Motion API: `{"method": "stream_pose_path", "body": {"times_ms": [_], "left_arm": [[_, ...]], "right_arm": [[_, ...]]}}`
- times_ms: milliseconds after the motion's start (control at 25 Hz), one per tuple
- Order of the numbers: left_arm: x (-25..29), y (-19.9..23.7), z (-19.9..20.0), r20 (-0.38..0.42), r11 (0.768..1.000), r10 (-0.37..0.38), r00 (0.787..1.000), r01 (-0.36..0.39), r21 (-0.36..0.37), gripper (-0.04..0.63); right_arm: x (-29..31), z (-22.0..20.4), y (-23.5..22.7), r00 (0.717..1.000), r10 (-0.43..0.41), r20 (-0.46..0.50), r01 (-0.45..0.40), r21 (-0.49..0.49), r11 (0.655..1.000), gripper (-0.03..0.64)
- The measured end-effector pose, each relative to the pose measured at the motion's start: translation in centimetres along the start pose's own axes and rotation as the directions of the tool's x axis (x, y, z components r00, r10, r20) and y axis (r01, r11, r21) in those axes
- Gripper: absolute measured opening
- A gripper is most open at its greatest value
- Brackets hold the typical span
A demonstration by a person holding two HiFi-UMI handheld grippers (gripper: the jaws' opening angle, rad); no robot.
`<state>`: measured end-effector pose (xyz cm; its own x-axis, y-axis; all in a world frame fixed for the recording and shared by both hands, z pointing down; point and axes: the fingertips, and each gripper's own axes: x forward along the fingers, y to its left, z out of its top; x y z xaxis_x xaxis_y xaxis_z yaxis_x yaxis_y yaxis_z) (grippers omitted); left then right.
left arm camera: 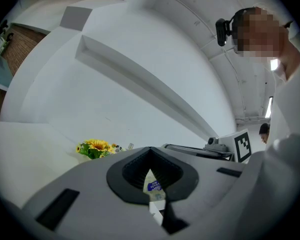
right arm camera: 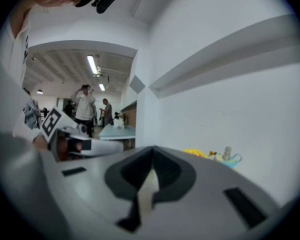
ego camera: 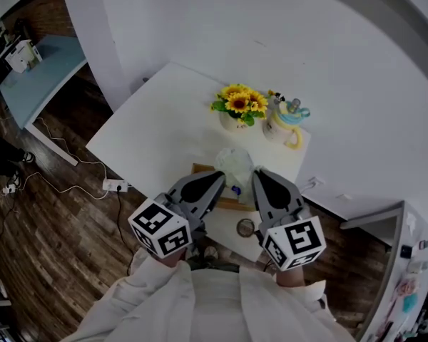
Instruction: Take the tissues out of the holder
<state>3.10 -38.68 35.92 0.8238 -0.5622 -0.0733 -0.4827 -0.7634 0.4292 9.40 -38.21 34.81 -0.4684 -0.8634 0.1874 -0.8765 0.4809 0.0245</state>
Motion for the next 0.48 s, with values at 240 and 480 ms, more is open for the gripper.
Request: {"method": "stream_pose_path", "body": {"times_ms": [240,480], "left_arm": [[0.27,0.39,0.05,-0.005,1.0,0.004,1.0,-0.004,0.006,0.014],[0.64,0.18,-0.39,-0.018,1.0,-0.002,1.0,0.002,0.004,0.014]], "right_arm": [[-0.05,0.01,-0.07,1.0,0.013,0.006,-0.014,0.013,1.0,0.011],[-0.11,0.05,-0.02,0.999,0.029,0.017,-0.029,0.016,0.999,0.011]]}}
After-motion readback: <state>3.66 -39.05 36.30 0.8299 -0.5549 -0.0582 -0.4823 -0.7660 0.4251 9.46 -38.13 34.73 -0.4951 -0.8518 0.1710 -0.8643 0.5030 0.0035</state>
